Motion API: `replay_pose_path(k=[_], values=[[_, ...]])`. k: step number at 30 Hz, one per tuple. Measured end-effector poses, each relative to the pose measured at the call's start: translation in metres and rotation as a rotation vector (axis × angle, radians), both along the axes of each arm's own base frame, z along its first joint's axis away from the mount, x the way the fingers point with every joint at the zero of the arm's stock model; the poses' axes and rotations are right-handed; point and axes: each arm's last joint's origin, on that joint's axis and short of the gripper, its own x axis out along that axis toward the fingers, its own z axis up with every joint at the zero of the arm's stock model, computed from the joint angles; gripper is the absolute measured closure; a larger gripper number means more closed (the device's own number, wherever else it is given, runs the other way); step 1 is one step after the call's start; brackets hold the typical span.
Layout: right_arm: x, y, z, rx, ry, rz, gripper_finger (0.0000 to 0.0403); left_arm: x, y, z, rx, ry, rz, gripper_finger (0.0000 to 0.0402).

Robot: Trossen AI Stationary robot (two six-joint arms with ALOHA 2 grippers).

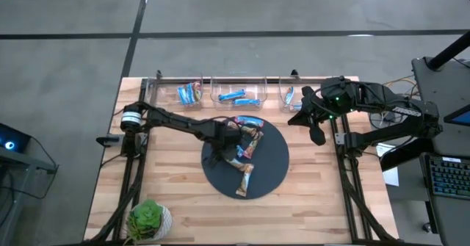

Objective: Pick and place Granola Bars by type
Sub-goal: Put the yellow granola bar into the right transparent bin

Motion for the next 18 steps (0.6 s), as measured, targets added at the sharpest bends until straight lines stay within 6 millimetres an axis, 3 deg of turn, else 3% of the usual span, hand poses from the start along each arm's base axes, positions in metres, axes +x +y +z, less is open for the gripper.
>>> replay_pose_path(k=[18], values=[[0.0,0.0001,0.0,-0.003,0.0,0.002,0.0394,0.0049,0.0001,0.0099,-0.006,-0.012,0.002,0.0326]])
